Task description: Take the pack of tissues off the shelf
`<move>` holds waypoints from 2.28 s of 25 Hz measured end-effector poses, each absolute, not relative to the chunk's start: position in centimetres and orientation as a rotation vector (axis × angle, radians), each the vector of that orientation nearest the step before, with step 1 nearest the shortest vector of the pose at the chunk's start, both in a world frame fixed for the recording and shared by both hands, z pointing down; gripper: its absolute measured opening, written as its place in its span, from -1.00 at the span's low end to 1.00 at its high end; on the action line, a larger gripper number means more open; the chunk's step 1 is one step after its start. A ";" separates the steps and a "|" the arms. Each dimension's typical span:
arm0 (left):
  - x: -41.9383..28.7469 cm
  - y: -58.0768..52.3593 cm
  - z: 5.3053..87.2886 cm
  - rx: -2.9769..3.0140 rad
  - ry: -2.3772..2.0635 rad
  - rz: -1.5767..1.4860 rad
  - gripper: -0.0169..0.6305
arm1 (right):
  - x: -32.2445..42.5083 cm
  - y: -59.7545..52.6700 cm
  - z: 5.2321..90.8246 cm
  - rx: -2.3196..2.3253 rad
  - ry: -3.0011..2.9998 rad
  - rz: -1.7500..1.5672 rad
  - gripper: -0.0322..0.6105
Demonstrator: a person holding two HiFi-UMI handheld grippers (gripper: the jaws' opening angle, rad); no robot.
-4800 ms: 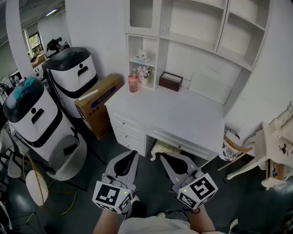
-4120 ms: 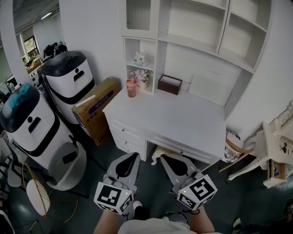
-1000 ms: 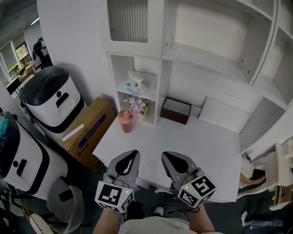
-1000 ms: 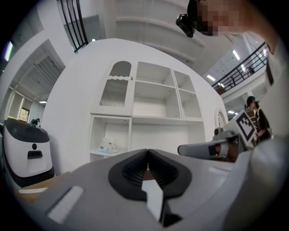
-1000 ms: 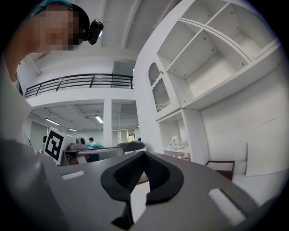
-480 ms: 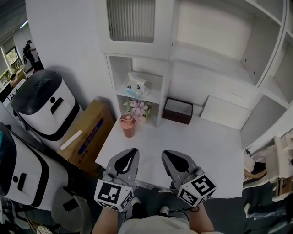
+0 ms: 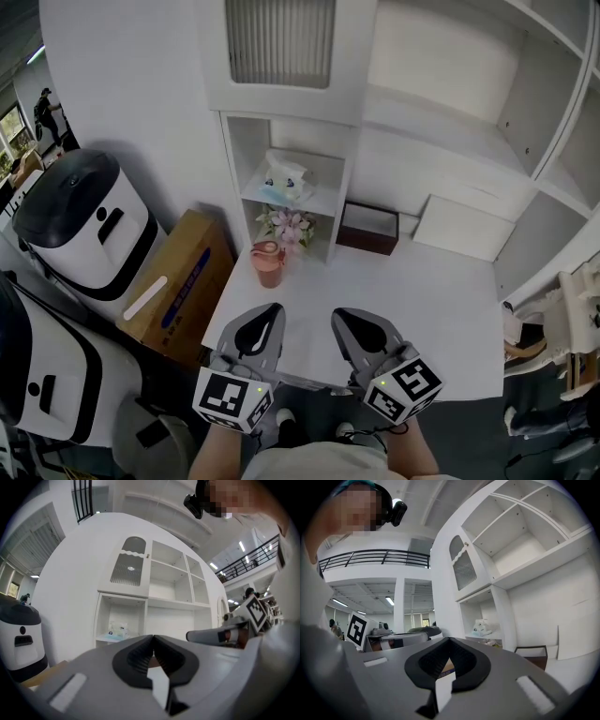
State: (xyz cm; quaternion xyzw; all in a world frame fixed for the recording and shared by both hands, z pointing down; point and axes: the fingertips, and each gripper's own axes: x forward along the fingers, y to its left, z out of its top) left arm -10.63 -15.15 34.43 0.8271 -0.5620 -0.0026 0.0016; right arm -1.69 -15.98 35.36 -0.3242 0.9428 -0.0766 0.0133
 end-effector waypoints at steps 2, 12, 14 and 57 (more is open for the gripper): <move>-11.1 -15.4 34.5 2.605 -1.750 -0.008 -0.94 | -2.2 -16.1 35.4 -1.024 2.932 -0.240 -0.89; -13.4 -16.4 34.8 2.652 -1.670 -0.024 -0.94 | -4.5 -16.6 35.7 -1.109 2.904 -0.231 -0.89; -13.6 -16.5 34.9 2.664 -1.651 -0.024 -0.94 | -4.7 -16.6 35.7 -1.131 2.895 -0.231 -0.89; -14.0 -23.3 36.4 2.668 -1.556 -0.001 -0.94 | -5.2 -23.1 36.4 -1.222 2.890 -0.243 -0.89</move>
